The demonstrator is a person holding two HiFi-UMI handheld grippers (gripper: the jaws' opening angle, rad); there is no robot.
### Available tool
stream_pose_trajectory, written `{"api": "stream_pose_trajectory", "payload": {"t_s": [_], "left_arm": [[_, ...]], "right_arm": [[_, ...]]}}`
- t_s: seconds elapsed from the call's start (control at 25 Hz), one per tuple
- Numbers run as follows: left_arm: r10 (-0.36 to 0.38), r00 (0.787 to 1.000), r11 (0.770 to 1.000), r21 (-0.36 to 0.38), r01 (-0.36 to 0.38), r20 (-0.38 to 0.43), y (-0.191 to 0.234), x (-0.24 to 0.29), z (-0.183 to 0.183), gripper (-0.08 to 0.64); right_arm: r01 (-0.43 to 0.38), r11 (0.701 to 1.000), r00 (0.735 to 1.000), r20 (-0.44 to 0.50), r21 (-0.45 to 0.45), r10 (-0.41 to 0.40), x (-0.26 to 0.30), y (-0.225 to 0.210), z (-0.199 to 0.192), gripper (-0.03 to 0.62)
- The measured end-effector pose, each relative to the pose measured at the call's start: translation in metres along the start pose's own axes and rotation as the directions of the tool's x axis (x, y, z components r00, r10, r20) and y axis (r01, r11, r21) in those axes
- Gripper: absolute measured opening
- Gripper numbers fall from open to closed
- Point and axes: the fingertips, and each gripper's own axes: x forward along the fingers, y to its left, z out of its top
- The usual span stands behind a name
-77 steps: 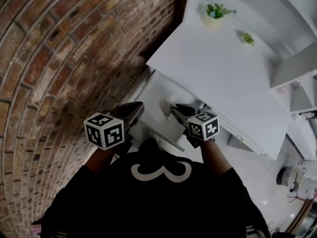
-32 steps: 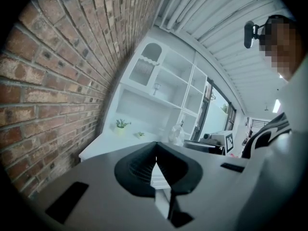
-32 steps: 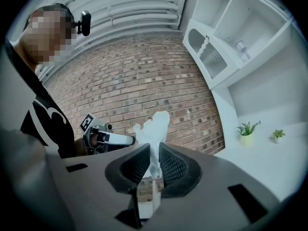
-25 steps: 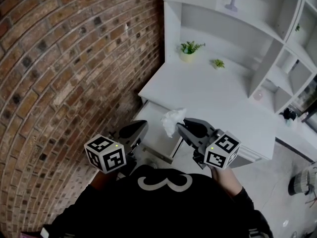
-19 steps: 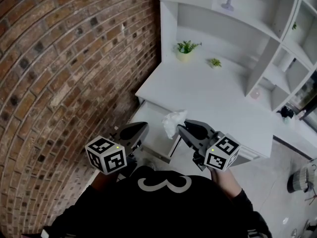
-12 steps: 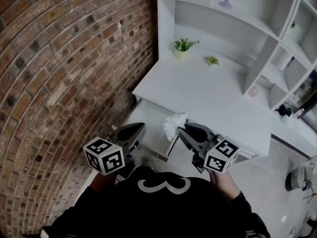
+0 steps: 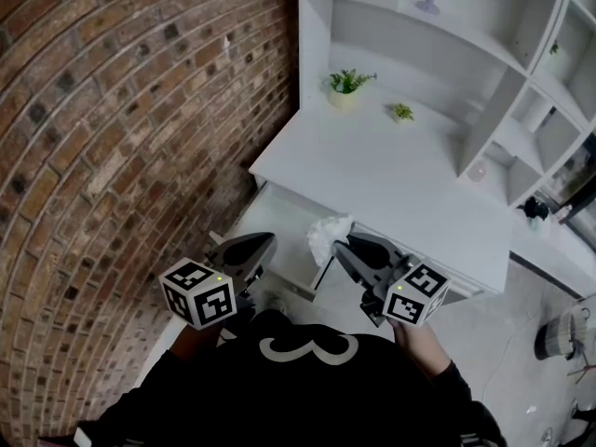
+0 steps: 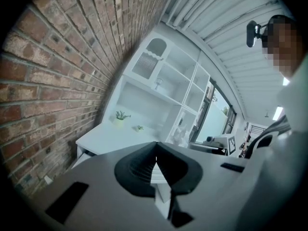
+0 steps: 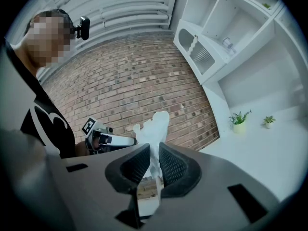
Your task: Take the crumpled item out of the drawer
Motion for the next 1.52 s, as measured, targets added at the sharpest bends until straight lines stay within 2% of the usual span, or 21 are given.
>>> {"api": "stream_pose_trajectory", "payload": {"t_s": [0.84,1.52], "left_arm": [[0.001,1.000,1.000,0.014,-0.001,-0.004,0.005,0.010,0.004,0.003],[0.036,0.999,0.999,0.024,-0.036,0.000,0.017,0.006,0.012,0.003]], "right_arm": [[-0.017,1.000,1.000,0.008,-0.019,0.017,0.007,-0.008,0.006,0.063],[-0.057,0.998,0.998,0.022,-0.037,0.058,0.024,-0.010,0.013,0.061]]}}
